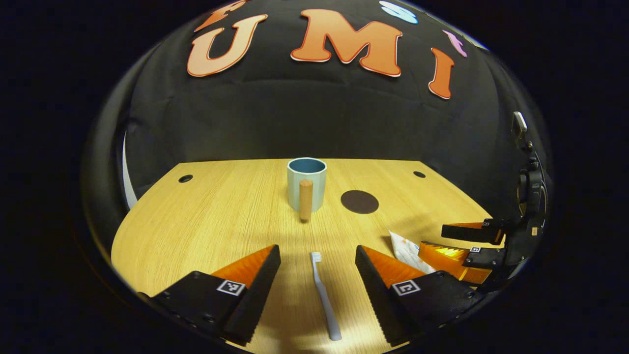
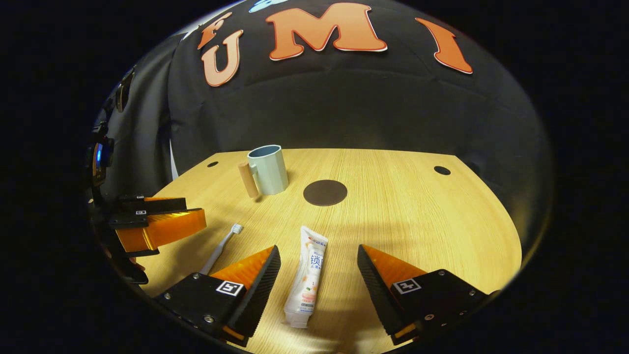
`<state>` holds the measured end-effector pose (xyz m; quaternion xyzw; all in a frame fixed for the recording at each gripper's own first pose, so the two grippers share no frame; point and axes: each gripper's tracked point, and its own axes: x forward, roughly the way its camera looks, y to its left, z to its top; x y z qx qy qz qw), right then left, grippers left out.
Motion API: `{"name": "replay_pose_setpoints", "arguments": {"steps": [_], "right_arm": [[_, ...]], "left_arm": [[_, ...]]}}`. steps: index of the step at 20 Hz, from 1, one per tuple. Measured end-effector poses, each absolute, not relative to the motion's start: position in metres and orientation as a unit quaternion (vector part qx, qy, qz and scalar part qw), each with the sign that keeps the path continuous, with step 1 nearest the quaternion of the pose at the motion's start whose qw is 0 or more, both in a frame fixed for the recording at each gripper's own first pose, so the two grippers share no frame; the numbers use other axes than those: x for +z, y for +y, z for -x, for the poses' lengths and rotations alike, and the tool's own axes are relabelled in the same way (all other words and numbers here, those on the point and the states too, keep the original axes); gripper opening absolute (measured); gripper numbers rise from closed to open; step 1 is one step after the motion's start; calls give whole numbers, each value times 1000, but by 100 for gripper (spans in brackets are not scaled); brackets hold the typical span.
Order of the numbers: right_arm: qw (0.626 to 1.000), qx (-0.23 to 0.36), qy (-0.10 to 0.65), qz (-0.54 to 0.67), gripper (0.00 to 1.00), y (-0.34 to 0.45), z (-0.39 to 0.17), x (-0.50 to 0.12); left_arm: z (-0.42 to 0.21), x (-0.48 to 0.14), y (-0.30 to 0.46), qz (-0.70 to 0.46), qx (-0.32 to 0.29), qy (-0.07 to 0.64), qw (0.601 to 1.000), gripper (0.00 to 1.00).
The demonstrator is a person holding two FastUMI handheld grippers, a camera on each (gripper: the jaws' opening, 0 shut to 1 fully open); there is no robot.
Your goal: Put the toothbrush and toothpaste on the desktop into the cup, then pick up the cup and place it on the coaster on the desktop.
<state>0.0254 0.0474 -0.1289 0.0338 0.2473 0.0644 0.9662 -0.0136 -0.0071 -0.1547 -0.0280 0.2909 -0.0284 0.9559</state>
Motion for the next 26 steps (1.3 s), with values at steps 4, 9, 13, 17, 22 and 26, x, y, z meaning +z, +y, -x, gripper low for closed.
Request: {"name": "replay_pose_setpoints", "arguments": {"steps": [4, 9, 13, 17, 22, 26], "right_arm": [[954, 68, 287, -49, 87, 49, -31, -129], [941, 68, 324, -65, 84, 54, -31, -134], [932, 81, 342, -84, 83, 68, -33, -138], [928, 81, 356, -82, 80, 75, -37, -142], [923, 79, 370, -71, 69, 78, -38, -151], [926, 80, 363, -70, 39, 81, -41, -152]], "left_arm": [[13, -177, -8, 18, -27, 340, 940, 82], [27, -194, -17, 33, -33, 405, 913, 81], [42, -212, -25, 52, -15, 476, 878, 82], [45, -202, -33, 56, -14, 488, 871, 60], [44, -197, -45, 54, 13, 515, 855, 29], [39, -193, -38, 81, 41, 515, 852, 33]]}}
